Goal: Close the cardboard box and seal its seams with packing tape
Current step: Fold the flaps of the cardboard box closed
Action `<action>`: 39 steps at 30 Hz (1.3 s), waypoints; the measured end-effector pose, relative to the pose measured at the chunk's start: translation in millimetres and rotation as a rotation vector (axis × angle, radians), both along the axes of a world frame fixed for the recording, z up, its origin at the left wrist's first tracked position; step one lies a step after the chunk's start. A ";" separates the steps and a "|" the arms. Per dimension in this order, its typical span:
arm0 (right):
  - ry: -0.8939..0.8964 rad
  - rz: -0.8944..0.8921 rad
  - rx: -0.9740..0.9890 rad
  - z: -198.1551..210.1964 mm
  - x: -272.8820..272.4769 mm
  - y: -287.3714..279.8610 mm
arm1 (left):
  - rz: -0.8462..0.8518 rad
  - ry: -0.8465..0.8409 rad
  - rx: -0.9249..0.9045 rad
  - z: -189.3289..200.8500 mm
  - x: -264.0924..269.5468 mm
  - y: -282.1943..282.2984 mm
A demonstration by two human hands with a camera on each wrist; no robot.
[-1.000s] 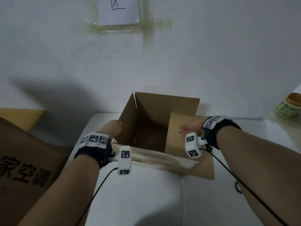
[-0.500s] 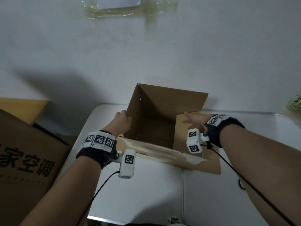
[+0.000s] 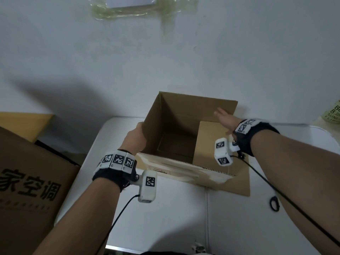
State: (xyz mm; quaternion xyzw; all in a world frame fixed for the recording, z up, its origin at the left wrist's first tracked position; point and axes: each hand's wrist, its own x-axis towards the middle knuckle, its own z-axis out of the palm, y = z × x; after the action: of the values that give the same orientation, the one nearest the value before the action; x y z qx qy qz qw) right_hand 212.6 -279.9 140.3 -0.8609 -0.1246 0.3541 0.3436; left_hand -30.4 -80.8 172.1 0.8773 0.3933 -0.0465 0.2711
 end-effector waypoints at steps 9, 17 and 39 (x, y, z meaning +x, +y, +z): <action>0.095 -0.138 0.009 5.4 -0.7 15.8 | -0.364 0.225 0.013 3.8 11.7 -19.6; 0.064 -0.203 0.082 16.6 -2.0 -0.7 | -0.555 0.733 -0.378 -3.5 12.5 -40.6; -0.145 -0.107 0.162 34.6 -26.8 -17.6 | -0.700 0.545 0.077 3.1 65.8 -30.4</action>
State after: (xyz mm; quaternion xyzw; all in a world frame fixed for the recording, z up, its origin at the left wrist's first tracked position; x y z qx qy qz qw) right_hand 185.7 -297.4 174.9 -0.8590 -0.1313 0.2611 0.4204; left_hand 35.4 -111.2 175.2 0.9227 0.1311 -0.3505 0.0927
